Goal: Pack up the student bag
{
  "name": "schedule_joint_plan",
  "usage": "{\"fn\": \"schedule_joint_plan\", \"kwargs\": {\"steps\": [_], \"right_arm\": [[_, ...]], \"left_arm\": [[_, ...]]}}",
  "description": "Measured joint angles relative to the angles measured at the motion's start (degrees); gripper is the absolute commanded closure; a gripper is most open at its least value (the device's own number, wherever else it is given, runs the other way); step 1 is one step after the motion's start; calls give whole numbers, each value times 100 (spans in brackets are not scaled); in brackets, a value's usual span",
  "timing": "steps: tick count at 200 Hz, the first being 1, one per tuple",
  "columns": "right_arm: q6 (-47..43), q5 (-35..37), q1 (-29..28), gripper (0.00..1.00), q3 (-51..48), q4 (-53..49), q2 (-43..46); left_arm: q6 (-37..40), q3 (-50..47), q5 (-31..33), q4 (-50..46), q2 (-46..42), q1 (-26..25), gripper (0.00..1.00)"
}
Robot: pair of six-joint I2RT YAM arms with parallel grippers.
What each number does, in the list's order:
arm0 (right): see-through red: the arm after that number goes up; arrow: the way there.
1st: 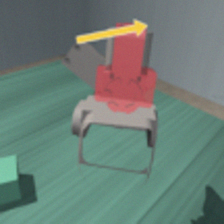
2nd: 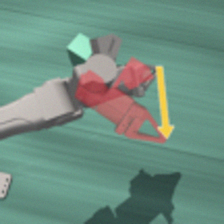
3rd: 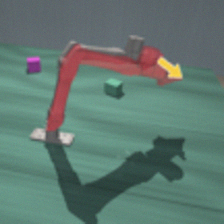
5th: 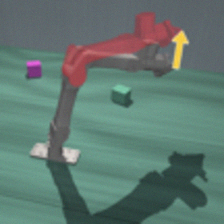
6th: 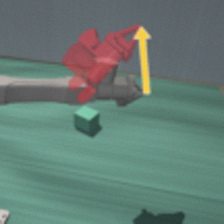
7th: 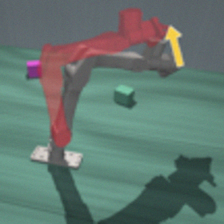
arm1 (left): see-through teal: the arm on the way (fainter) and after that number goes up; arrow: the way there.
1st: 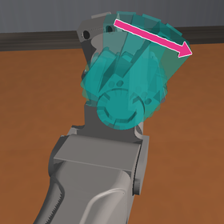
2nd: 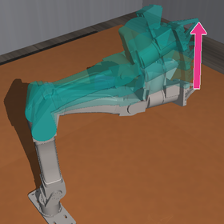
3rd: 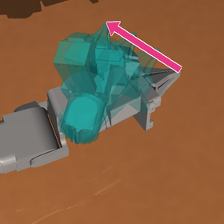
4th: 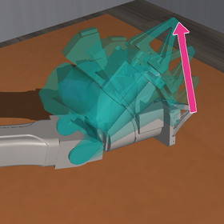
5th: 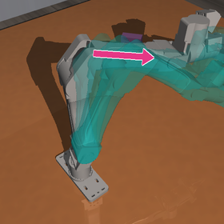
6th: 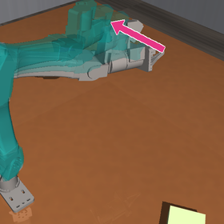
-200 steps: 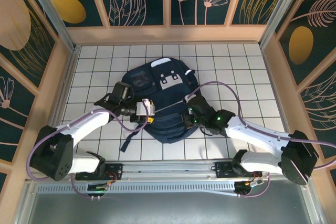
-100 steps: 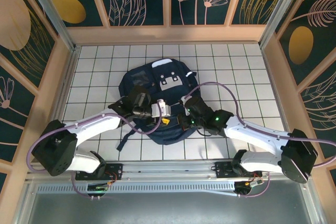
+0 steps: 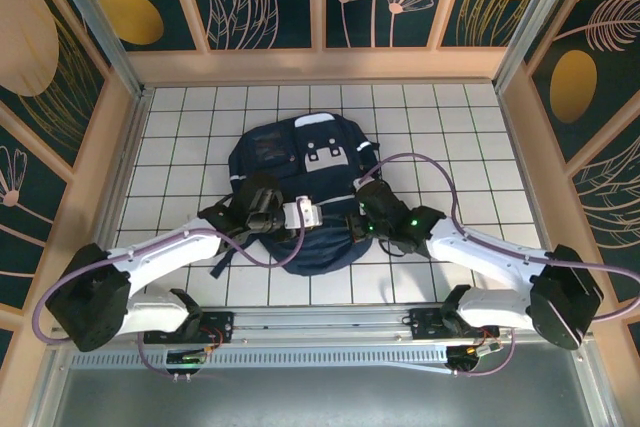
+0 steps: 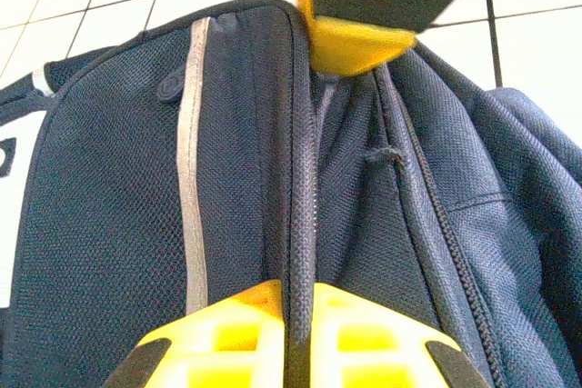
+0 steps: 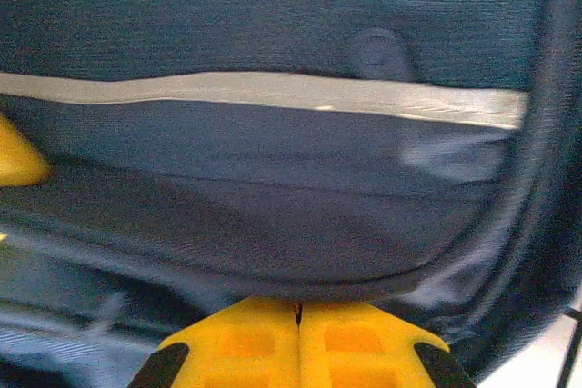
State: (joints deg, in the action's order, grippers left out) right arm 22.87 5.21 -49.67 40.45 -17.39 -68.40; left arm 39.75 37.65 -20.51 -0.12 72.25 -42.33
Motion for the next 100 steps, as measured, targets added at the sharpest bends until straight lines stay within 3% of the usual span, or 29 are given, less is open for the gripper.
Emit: {"fn": "schedule_joint_plan", "kwargs": {"steps": [50,100], "right_arm": [[-44,13,671,100,0,138,-251],[-352,-717,686,100,-35,592,-210]], "left_arm": [[966,-219,-7,-468,-461,122,100],[1491,-520,-575,-531,-944,990,100]]}}
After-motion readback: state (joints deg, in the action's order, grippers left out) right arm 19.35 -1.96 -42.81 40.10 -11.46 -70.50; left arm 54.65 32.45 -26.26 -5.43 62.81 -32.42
